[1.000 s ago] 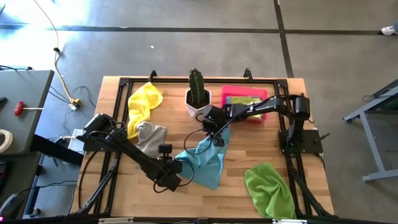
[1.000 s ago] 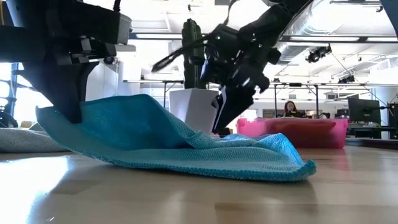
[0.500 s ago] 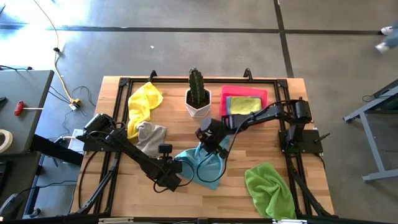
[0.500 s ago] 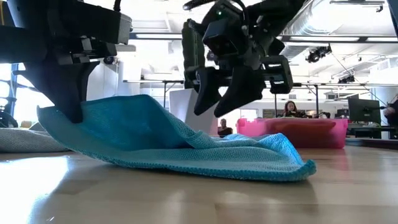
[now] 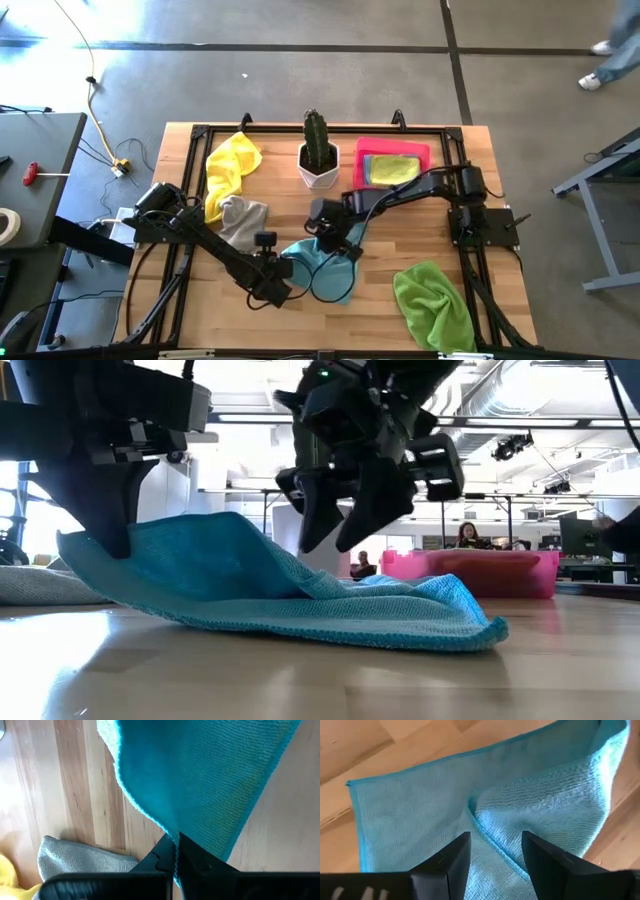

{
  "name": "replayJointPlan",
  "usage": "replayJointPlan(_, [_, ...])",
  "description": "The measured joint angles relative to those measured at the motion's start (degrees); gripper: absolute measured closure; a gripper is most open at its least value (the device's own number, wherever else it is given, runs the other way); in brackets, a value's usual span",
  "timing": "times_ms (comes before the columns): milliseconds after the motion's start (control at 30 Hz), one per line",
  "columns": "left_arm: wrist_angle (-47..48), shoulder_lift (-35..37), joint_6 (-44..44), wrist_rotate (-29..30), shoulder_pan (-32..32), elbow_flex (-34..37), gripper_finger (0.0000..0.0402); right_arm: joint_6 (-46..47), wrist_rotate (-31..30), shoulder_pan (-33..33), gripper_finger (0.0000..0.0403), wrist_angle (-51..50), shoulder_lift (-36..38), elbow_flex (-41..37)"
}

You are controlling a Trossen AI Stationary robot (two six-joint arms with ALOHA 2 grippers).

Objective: Fold microfiber towels
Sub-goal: Put the blue towel into the pink laundry bin

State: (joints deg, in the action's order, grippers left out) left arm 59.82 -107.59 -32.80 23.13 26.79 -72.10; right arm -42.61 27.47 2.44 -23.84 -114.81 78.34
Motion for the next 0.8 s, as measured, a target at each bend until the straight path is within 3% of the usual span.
replayJointPlan(367, [0.17, 0.02, -0.02, -0.50, 1.27, 0.00, 0.0401, -9.71, -0.52, 0.74, 0.0252, -16.94, -9.45, 13.96])
replayJointPlan(567, [0.16, 0.01, -0.01, -0.61, 1.53, 0.00, 0.0401, -10.40, -0.79, 0.74, 0.0261, -23.20, -13.25, 18.97])
replayJointPlan(800, [0.17, 0.02, 0.00, -0.52, 1.51, 0.00, 0.0401, -8.67, -10.55, 0.74, 0.0261, -30.46, -13.18, 19.64])
